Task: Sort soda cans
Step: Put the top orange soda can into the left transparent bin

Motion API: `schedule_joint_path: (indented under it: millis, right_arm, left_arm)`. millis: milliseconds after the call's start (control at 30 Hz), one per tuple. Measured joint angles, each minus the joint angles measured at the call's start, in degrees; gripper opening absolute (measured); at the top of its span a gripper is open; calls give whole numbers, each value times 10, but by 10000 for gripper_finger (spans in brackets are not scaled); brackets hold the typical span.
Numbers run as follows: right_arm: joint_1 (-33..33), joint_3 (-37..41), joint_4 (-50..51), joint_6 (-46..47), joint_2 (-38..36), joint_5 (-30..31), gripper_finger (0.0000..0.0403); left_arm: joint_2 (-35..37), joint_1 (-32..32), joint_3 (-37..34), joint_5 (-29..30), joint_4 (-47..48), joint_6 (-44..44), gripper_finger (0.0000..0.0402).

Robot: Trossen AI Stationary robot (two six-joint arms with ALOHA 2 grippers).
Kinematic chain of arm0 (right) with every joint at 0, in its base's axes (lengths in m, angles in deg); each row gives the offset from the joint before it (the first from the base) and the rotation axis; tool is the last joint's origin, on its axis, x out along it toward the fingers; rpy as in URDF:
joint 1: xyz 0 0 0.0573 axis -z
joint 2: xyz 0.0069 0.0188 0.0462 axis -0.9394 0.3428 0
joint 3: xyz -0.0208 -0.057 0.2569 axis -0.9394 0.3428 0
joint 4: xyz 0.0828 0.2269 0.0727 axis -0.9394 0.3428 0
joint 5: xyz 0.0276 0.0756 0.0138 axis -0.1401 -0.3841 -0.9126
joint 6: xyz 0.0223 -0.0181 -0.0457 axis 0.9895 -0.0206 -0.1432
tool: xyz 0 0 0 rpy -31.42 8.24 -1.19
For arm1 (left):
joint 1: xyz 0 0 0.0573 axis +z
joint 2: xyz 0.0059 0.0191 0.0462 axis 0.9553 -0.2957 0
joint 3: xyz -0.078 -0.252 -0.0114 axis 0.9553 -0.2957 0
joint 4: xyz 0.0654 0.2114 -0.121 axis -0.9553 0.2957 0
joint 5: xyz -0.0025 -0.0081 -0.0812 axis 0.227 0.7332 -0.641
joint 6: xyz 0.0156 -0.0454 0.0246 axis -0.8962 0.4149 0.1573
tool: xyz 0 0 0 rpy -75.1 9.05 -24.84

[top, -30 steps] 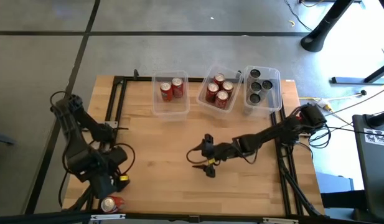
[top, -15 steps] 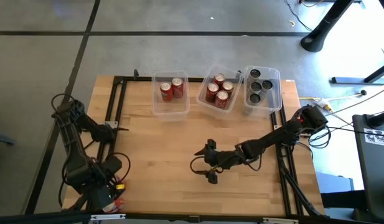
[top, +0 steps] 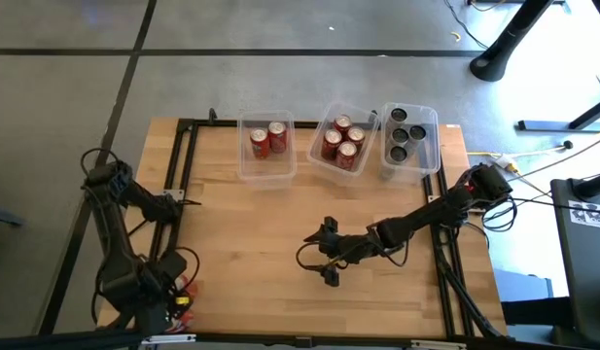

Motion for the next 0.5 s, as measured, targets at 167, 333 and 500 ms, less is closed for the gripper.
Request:
schedule_joint_path:
  millis: [167,333,500]
  right_arm:
    - [0,0,0,-1,0,0,360]
    - [0,0,1,-1,0,0,360]
    - [1,0,3,-2,0,0,360]
  left_arm:
    - [3,2,-45,0,-30,-11,363]
    - [14,2,-75,0,-58,-12,363]
    - [14,2,-104,0,-91,-19,363]
